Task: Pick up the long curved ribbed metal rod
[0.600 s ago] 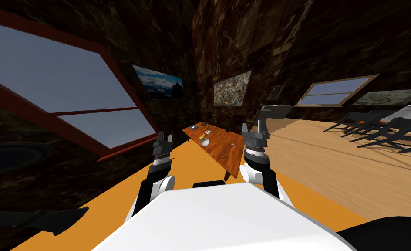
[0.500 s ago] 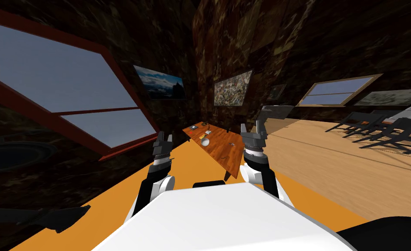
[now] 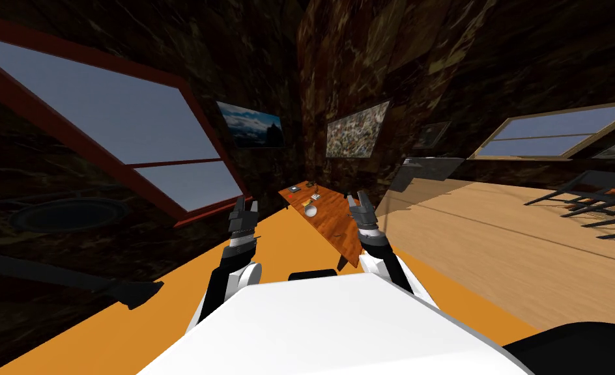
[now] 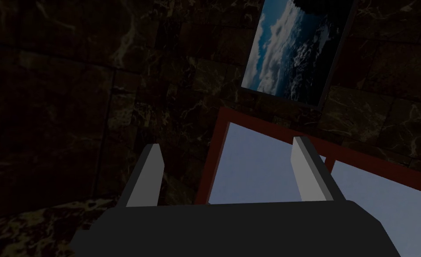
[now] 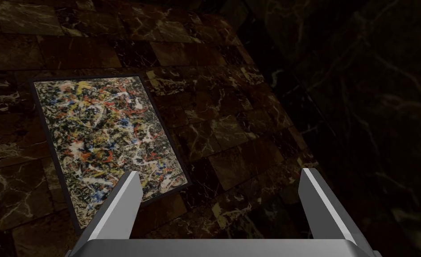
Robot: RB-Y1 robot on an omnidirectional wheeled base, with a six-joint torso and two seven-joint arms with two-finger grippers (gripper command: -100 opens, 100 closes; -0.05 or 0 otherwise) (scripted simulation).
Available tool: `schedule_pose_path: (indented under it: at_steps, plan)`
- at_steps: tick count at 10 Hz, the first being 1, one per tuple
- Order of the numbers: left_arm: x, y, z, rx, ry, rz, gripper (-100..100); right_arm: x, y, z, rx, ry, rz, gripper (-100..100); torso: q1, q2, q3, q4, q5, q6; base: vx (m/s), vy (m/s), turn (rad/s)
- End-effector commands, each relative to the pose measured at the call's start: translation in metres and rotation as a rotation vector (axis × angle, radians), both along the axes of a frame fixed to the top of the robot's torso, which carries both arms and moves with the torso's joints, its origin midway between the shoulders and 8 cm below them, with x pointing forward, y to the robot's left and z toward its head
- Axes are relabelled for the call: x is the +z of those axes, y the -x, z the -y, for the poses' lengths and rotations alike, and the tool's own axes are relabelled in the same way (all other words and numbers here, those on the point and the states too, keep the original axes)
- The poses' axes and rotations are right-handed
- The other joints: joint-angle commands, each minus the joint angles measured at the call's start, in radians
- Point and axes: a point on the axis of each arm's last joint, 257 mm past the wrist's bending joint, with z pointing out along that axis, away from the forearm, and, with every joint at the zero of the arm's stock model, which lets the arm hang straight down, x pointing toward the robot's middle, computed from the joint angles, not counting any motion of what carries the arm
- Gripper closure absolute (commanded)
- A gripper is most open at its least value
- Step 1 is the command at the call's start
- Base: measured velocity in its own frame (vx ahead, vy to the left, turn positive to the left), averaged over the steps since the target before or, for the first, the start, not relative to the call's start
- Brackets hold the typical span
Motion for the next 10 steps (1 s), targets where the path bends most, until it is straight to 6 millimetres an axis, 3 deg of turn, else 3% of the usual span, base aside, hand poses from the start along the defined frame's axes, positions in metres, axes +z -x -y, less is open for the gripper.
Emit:
schedule_pose_path:
  at_steps: [1, 2, 3, 4, 5, 7, 8, 9, 10]
  plan:
    - [0.0, 0.0, 0.0, 0.0, 0.0, 0.0, 0, -0.039, -0.011, -0.013, 0.021, 0.06, -0.105, -100, 0.0, 0.0, 0.0, 0.0, 0.0, 0.0, -0.05, 0.007, 0.204]
    - [0.0, 0.0, 0.0, 0.0, 0.0, 0.0, 0, -0.06, -0.014, -0.022, 0.037, 0.099, -0.161, -100, 0.0, 0.0, 0.0, 0.0, 0.0, 0.0, -0.053, -0.001, 0.262]
    - [0.0, 0.0, 0.0, 0.0, 0.0, 0.0, 0, -0.068, -0.016, -0.022, 0.039, 0.107, -0.177, -100, 0.0, 0.0, 0.0, 0.0, 0.0, 0.0, -0.031, -0.006, 0.066]
    - [0.0, 0.0, 0.0, 0.0, 0.0, 0.0, 0, -0.096, -0.019, -0.03, 0.057, 0.154, -0.245, -100, -0.001, -0.001, 0.0, 0.0, 0.0, 0.001, -0.026, 0.005, 0.141]
    - [0.0, 0.0, 0.0, 0.0, 0.0, 0.0, 0, -0.099, -0.019, -0.03, 0.056, 0.154, -0.252, -100, 0.0, -0.001, -0.001, 0.0, 0.0, 0.0, -0.022, 0.001, 0.084]
    - [0.0, 0.0, 0.0, 0.0, 0.0, 0.0, 0, -0.166, -0.017, -0.045, 0.094, 0.259, -0.403, -100, 0.0, -0.002, -0.001, 0.0, 0.0, 0.0, -0.032, 0.008, 0.251]
    - [0.0, 0.0, 0.0, 0.0, 0.0, 0.0, 0, -0.171, -0.018, -0.044, 0.093, 0.26, -0.413, -100, 0.0, -0.001, -0.001, 0.0, 0.0, 0.0, -0.028, 0.001, 0.078]
    - [0.0, 0.0, 0.0, 0.0, 0.0, 0.0, 0, -0.202, -0.012, -0.052, 0.115, 0.317, -0.48, -100, 0.0, -0.001, -0.001, 0.0, 0.0, 0.001, -0.03, 0.002, 0.168]
    - [0.0, 0.0, 0.0, 0.0, 0.0, 0.0, 0, -0.209, -0.012, -0.05, 0.113, 0.319, -0.496, -100, 0.0, -0.001, -0.001, 0.0, 0.0, 0.0, -0.02, -0.001, 0.104]
